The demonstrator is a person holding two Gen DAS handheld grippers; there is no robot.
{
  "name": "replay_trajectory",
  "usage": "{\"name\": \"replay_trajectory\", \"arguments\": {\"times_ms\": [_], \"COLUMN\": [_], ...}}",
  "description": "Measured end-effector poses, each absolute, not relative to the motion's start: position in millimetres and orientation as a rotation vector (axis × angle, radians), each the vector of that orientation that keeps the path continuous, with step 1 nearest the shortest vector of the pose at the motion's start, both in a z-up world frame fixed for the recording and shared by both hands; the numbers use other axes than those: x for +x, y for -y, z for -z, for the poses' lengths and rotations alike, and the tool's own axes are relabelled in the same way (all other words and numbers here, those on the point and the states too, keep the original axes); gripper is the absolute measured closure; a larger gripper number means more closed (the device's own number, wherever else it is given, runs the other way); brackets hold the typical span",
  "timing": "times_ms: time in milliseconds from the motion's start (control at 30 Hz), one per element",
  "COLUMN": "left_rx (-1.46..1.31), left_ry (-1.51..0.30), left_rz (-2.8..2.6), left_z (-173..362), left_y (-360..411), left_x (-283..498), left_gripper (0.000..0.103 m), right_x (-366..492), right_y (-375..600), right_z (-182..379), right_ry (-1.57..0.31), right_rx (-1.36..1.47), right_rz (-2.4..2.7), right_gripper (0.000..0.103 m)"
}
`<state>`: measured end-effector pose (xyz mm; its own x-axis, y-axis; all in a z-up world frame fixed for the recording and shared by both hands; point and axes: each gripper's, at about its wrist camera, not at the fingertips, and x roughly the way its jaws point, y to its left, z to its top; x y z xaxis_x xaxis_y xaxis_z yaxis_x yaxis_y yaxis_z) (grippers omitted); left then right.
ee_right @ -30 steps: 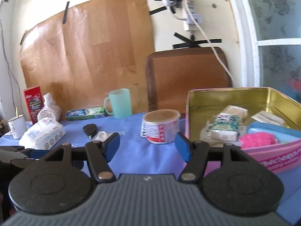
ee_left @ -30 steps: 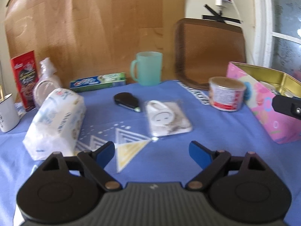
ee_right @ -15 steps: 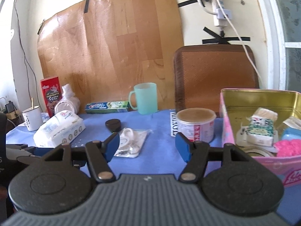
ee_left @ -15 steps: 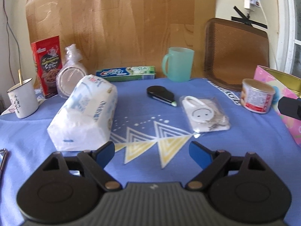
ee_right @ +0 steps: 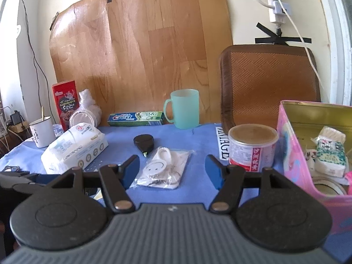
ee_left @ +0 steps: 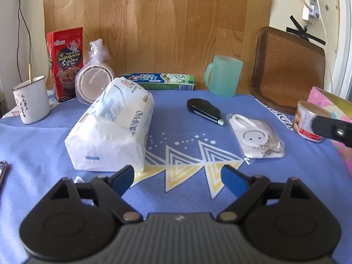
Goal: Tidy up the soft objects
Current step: 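Move the right gripper back over the table toward the black marker, then grasp the black marker with the right gripper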
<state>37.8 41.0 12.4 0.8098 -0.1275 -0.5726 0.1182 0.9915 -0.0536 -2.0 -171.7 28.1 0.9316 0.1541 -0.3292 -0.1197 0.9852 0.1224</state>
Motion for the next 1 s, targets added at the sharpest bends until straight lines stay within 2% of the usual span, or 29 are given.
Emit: {"name": "replay_trajectory", "arguments": {"times_ms": [233,667,700,767,1000], "left_rx": [-0.062,-0.06,-0.06,-0.059,-0.056], "left_ry": [-0.598,-0.636,-0.638,-0.641,-0.642], "left_rz": [0.135,0.114,0.113,0.111,0.101], "left_z": [-12.2,-7.5,-7.2,-7.0,-7.0], "left_y": [-48.2,-46.4,-46.2,-45.9,-45.8], "left_x": [36.8,44.0,44.6,46.1,46.9], "left_gripper": [0.014,0.014,0.013,0.013,0.013], "right_x": [53.5,215.4,217.1,214.2,174.5], "right_y": [167.3,112.5,108.2,96.6,90.2], "right_z": [-33.4,2.1,2.1,1.7,1.4], "right_ry": [-0.39,-0.735,-0.727,-0.728,-0.682], "right_rx": [0.091,0.106,0.088,0.008,-0.116], "right_rz": [-0.206,-0.32,-0.316,-0.328,-0.419], "right_gripper": [0.033,0.032,0.036,0.055,0.058]}}
